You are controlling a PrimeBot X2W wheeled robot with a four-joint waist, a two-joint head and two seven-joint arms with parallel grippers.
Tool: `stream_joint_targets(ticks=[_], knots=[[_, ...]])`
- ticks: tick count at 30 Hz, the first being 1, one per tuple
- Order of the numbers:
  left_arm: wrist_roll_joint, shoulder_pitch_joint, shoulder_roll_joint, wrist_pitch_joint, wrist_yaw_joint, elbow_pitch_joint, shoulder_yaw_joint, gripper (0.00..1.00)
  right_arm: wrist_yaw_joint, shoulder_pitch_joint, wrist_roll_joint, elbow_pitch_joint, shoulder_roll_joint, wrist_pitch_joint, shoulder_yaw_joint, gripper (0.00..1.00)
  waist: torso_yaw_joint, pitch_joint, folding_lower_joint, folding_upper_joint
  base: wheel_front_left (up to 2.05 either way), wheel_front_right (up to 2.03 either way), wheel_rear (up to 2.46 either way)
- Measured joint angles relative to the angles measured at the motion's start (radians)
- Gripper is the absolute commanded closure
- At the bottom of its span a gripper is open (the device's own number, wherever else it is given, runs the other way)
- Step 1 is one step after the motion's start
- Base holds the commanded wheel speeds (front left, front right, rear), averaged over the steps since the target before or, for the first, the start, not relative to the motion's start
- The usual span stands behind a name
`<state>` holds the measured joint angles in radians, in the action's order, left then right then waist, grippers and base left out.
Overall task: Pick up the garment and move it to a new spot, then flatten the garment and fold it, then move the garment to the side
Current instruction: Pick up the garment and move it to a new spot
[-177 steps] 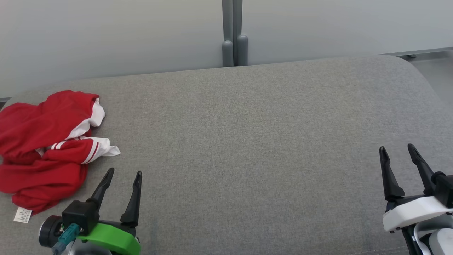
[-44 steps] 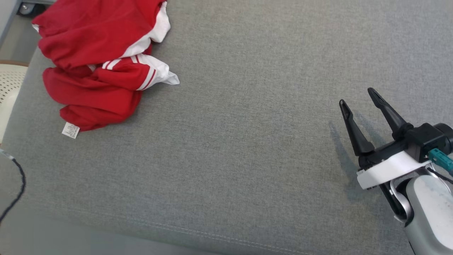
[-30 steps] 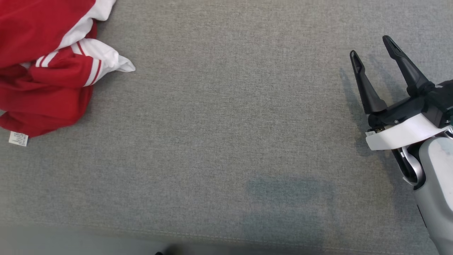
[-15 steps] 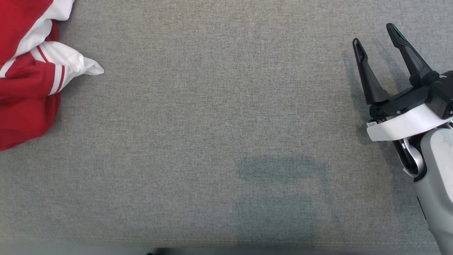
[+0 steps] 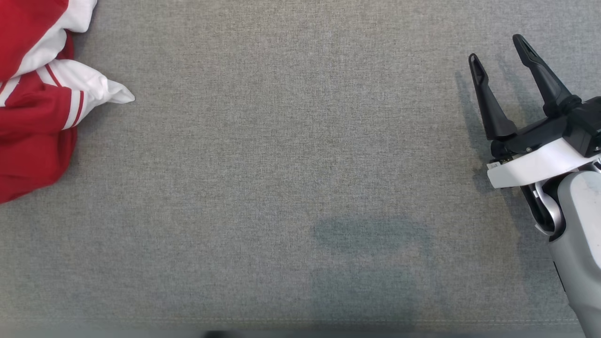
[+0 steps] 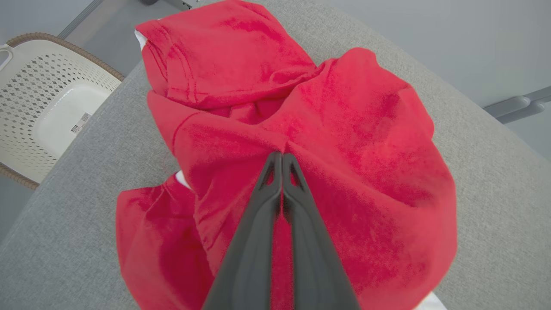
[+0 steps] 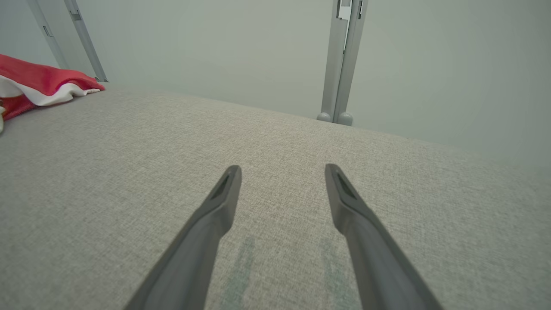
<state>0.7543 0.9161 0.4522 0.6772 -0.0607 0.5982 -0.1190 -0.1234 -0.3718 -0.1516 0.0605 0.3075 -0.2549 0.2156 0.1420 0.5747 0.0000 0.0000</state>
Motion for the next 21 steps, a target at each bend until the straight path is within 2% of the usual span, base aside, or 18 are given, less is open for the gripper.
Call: stream_joint_targets(ticks=[8,15,21], knots=[[-0.005,0.062,0.009,-0.077,0.011,-0.007,-0.012,1.0,0.0,0.0,0.0,0.011,-0.005,0.0,0.01,0.0,-0.002,-0.027,0.0,0.0,0.0,0.0,0.0],[-0.004,0.139,0.003,-0.102,0.046,-0.039,0.0,1.0,0.0,0.0,0.0,0.016,-0.016,0.0,0.017,0.0,-0.009,-0.047,0.0,0.0,0.0,0.0,0.0],[-0.004,0.164,-0.035,-0.106,0.09,-0.063,0.057,1.0,0.0,0.0,-0.008,0.023,-0.046,0.0,0.03,0.0,-0.026,-0.073,0.0,0.0,0.0,0.0,0.0]])
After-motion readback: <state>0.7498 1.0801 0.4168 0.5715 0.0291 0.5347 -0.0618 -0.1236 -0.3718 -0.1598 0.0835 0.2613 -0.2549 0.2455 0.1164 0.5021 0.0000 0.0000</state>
